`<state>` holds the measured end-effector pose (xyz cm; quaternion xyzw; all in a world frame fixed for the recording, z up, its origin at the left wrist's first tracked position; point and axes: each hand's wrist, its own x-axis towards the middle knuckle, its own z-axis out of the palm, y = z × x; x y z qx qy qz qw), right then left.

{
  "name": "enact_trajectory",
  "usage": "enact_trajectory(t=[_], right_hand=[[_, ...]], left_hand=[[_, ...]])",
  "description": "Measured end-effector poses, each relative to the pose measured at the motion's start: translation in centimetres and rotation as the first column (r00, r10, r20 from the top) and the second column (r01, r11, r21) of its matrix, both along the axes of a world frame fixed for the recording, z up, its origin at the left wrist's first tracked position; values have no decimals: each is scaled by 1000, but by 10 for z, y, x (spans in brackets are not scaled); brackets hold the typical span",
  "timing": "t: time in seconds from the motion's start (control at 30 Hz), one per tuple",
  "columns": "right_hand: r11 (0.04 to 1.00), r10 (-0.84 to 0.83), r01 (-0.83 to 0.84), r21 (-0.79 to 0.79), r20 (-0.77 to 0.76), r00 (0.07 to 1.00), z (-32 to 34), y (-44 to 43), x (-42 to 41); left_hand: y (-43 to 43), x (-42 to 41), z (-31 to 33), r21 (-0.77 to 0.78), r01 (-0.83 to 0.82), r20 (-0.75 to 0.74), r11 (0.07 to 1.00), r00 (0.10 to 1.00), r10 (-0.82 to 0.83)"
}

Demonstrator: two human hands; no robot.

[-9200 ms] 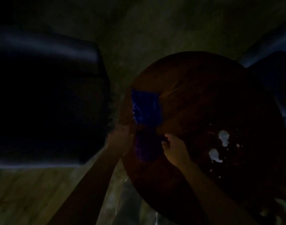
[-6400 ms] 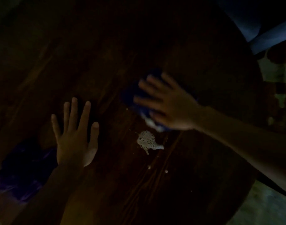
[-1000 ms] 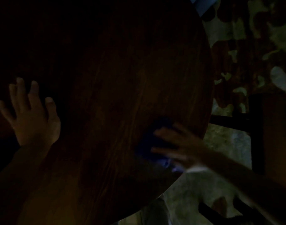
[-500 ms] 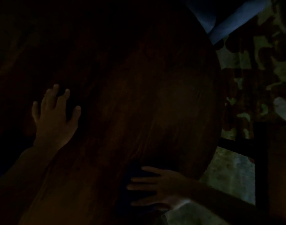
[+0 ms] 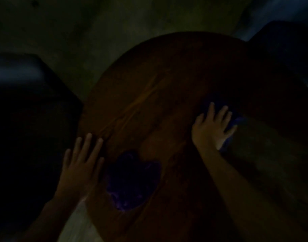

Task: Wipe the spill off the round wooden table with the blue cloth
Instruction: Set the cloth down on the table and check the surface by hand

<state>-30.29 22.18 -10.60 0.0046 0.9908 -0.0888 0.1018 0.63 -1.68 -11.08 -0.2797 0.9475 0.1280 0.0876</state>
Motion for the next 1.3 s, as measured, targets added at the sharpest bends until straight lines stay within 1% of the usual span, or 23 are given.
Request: enact_trajectory(t=[0.1,0.2,0.27,0.37,0.4,0.57,0.67,0.7,0.73,0.77,0.8,0.83,0.87,0.9,0.93,0.97,1.0,1.07,1.13,1.17,1.23,1.27,1.3], right_hand=[[943,334,-333,-16,16,943,7,-105,52],[772,634,-635,-25,82,769,10,-161,106],[707,707,-705,-49,78,703,16,-177,127],[702,711,-691,-174,119,693,32,-164,159],[642,762,-731,-230,93,640,36,-148,176],[112,994,-987,-112,18,111,17,-14,216],[-436,900,-900,-20,13,-437,10,34,145],[-526,850,-850,-12,10,-527,10,39,108],[-514,858,-858,11,13,-514,9,37,67],[-378,925,-922,80,-4,-380,6,32,26],[-96,992,-985,142,-65,-106,2,25,-12],[261,959,-954,149,-150,239,-2,16,-47],[599,794,-796,91,-194,576,-3,7,-76],[830,550,-558,-5,-159,820,0,-5,-95],[929,352,-360,-80,-104,930,2,-17,-100],[948,283,-292,-128,-85,955,2,-26,-95],[925,333,-350,-145,-130,934,-3,-27,-81],[717,643,-681,-150,-234,729,-8,-7,-20],[258,934,-952,-163,-208,289,-6,46,63],[0,990,-987,-162,-139,22,0,78,94],[-444,896,-891,-97,-30,-444,4,133,103],[-560,828,-824,-92,-14,-561,4,146,86],[-562,827,-824,-73,-31,-561,2,151,63]], left_hand=[[9,14,-8,-17,-54,19,998,998,55],[23,26,-15,-41,-89,4,995,996,89],[24,32,-21,-66,-96,-1,993,995,96],[21,36,-23,-94,-59,-11,994,998,58],[21,36,-23,-105,-40,-6,994,999,40],[20,33,-20,-142,-77,53,987,995,85],[34,22,-16,-172,-60,66,983,995,72],[46,14,-13,-172,5,68,985,998,7],[60,4,-9,-165,76,64,983,996,-66],[78,-9,-7,-155,134,54,979,990,-127],[96,-24,-5,-147,173,44,974,985,-168],[113,-38,-5,-137,191,39,972,982,-187],[126,-51,-6,-121,192,41,974,981,-188],[135,-60,-7,-111,188,50,976,982,-183],[139,-64,-9,-110,183,66,977,982,-176],[141,-65,-11,-112,177,77,978,983,-169],[140,-64,-14,-114,174,79,978,983,-165],[136,-58,-16,-121,177,81,977,982,-168],[136,-56,-15,-125,181,88,975,981,-171],[138,-57,-14,-121,183,93,976,981,-172],[141,-59,-12,-109,184,111,977,979,-172],[141,-59,-11,-102,169,118,980,981,-157],[139,-57,-10,-96,153,127,984,982,-140]])
